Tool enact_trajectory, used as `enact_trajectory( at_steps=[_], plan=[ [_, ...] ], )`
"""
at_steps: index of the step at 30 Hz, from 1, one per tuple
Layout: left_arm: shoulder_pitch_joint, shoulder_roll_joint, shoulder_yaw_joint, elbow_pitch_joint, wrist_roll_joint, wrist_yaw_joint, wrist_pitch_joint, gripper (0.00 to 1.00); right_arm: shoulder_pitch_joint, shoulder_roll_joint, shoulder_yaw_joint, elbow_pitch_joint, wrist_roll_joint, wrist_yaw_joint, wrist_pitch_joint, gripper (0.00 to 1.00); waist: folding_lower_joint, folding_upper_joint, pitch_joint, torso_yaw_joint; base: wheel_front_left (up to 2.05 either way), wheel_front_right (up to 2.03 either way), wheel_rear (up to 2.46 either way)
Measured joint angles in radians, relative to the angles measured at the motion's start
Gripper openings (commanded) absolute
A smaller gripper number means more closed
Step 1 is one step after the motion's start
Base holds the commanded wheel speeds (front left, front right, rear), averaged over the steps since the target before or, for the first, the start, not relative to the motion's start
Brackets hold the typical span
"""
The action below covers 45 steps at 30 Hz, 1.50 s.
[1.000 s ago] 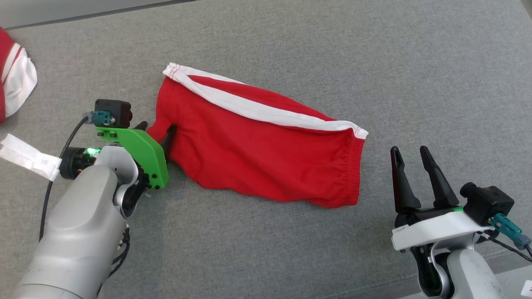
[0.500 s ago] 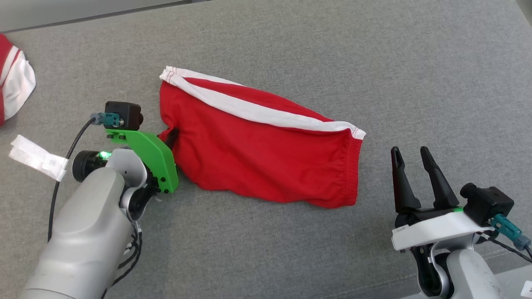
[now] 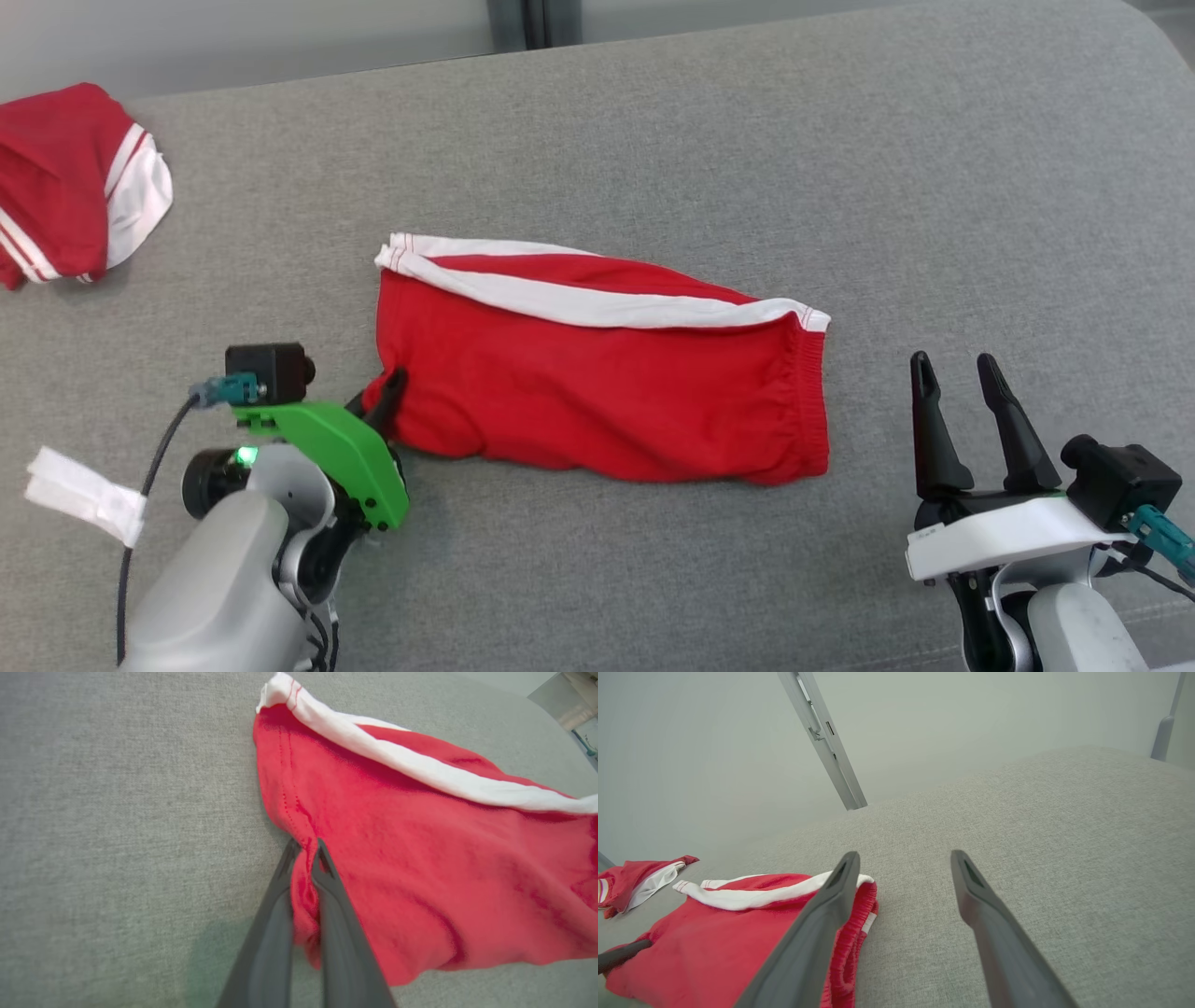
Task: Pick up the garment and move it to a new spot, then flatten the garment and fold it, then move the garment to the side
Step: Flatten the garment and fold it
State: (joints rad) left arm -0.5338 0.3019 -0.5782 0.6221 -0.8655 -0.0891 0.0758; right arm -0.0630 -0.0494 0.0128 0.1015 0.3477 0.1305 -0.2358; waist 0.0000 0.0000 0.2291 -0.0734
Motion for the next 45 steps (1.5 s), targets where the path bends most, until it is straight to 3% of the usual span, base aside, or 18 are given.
enact_trajectory(
  at_steps=[8,15,16,17,18,28,36,45],
  plan=[
    [0.209,-0.001,0.019,-0.218,-0.040,0.130,-0.011,0.00,0.026,0.000,-0.016,-0.020,-0.010,0.000,0.037,1.00,0.0000,0.0000,-0.055,0.049,0.00,0.00,0.00],
    [0.316,-0.004,0.020,-0.335,-0.052,0.199,-0.031,0.00,0.039,0.000,-0.028,-0.027,-0.018,0.000,0.066,1.00,0.0000,0.0000,-0.088,0.074,0.00,0.00,0.00],
    [0.319,-0.005,0.024,-0.342,-0.046,0.206,-0.050,0.25,0.039,0.000,-0.028,-0.028,-0.021,0.000,0.069,1.00,0.0000,0.0000,-0.092,0.077,0.00,0.00,0.00],
    [0.319,-0.005,0.025,-0.346,-0.033,0.212,-0.071,0.59,0.039,0.000,-0.030,-0.027,-0.022,0.000,0.073,1.00,0.0000,0.0000,-0.095,0.078,0.00,0.00,0.00],
    [0.319,-0.005,0.026,-0.347,-0.015,0.214,-0.094,1.00,0.039,0.000,-0.031,-0.027,-0.024,0.000,0.077,1.00,0.0000,0.0000,-0.098,0.079,0.00,0.00,0.00],
    [0.293,-0.012,-0.002,-0.318,0.133,0.235,-0.282,1.00,0.041,0.000,-0.049,-0.010,-0.051,0.000,0.121,1.00,0.0000,0.0000,-0.140,0.090,0.00,0.00,0.00],
    [0.297,-0.027,-0.007,-0.302,0.195,0.266,-0.324,1.00,0.058,0.000,-0.050,0.019,-0.066,0.000,0.207,1.00,0.0000,0.0000,-0.189,0.124,0.00,0.00,0.00],
    [0.334,-0.047,0.026,-0.327,0.224,0.281,-0.334,1.00,-0.011,0.000,-0.026,0.128,-0.082,0.000,0.381,1.00,0.0000,0.0000,-0.214,0.188,0.00,0.00,0.00]
  ],
)
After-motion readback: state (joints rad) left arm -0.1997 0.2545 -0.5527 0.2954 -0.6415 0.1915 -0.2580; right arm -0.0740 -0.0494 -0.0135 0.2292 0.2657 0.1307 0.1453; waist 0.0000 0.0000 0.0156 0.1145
